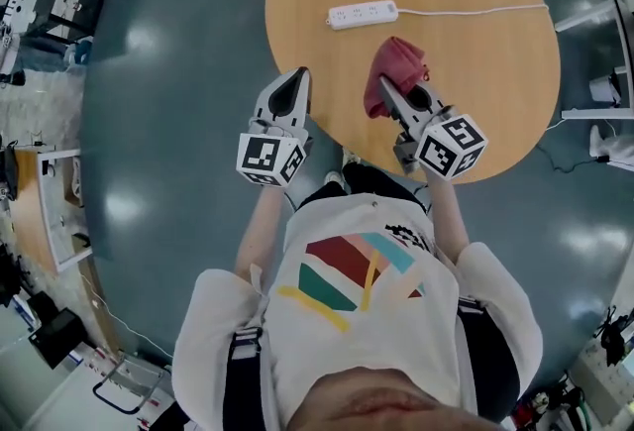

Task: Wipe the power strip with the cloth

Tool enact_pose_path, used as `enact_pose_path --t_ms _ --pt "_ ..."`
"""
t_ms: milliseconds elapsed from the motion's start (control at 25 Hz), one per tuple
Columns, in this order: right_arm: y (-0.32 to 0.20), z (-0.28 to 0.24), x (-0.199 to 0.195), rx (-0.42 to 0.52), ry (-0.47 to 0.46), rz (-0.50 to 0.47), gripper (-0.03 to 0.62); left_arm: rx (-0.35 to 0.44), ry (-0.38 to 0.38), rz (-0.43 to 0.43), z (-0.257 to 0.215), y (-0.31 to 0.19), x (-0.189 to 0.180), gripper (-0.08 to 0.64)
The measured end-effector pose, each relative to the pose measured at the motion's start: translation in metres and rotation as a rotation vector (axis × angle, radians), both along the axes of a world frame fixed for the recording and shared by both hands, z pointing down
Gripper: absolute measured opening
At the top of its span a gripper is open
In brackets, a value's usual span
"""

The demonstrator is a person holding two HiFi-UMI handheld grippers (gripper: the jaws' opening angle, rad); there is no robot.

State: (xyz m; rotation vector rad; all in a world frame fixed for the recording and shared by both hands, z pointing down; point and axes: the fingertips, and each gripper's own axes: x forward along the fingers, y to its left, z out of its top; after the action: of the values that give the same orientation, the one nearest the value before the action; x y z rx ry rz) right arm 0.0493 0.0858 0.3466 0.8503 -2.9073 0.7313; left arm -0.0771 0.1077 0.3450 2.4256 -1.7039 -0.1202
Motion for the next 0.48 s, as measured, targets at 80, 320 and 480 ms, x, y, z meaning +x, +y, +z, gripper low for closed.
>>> enact_pose_path --t_ms 80,320,480 --pt "-0.025 0.0 -0.004 -0.007 -0.016 -0.01 0.038 0.004 -0.008 0.034 0.006 -0.025 0.001 0.043" --pt "-0.084 0.008 -0.013 -0.07 -0.022 -0.044 0.038 -0.016 -0.048 0.107 0.016 -0.096 0.0 0.069" --pt "-0.105 0.038 -0.035 -0.131 0.123 -0.083 0.039 -0.108 -0.128 0.232 0.052 -0.136 -0.015 0.137"
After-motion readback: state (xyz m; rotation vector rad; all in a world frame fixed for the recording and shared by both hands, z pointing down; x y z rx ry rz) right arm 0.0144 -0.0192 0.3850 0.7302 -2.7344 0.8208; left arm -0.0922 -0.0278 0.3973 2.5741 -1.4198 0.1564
